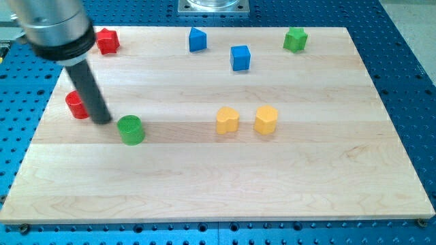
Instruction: Push the green circle to the center right side of the board
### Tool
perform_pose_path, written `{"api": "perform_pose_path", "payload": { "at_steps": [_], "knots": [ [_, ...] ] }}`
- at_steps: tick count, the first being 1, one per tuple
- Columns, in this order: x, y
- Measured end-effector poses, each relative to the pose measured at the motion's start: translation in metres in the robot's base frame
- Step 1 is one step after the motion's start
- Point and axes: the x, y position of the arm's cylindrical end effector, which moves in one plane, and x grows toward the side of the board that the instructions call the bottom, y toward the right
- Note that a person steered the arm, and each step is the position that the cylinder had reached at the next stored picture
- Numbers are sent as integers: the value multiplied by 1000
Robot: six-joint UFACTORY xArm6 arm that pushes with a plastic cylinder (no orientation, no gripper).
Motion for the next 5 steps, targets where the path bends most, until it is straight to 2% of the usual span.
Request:
{"api": "perform_pose_path", "payload": {
  "at_steps": [1,4,5],
  "knots": [
    [-32,10],
    [-17,29],
    [13,2]
  ]
}}
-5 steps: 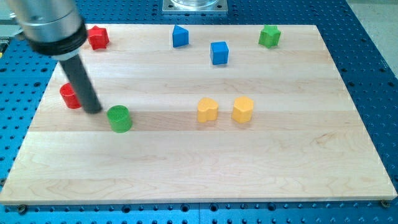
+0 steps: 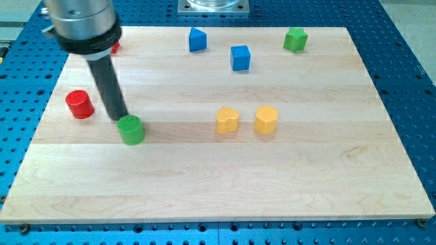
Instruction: Push the green circle to the center right side of the board
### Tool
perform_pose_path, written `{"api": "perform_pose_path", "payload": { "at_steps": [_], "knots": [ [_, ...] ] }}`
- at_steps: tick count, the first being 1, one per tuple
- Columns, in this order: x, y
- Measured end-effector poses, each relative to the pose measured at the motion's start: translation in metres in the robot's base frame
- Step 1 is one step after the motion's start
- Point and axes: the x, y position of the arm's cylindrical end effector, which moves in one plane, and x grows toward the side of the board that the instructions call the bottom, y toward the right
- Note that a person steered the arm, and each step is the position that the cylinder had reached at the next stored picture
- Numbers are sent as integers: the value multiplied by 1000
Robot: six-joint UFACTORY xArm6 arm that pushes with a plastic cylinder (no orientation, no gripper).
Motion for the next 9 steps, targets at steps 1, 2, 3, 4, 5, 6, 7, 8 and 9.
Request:
{"api": "perform_pose_path", "payload": {
  "at_steps": [1,2,3,4,5,6,7,8,9],
  "knots": [
    [52,-21],
    [49,37],
    [7,86],
    [-7,136],
    [-17,87],
    [-30,162],
    [-32,217],
    [-53,194],
    [-56,264]
  ]
}}
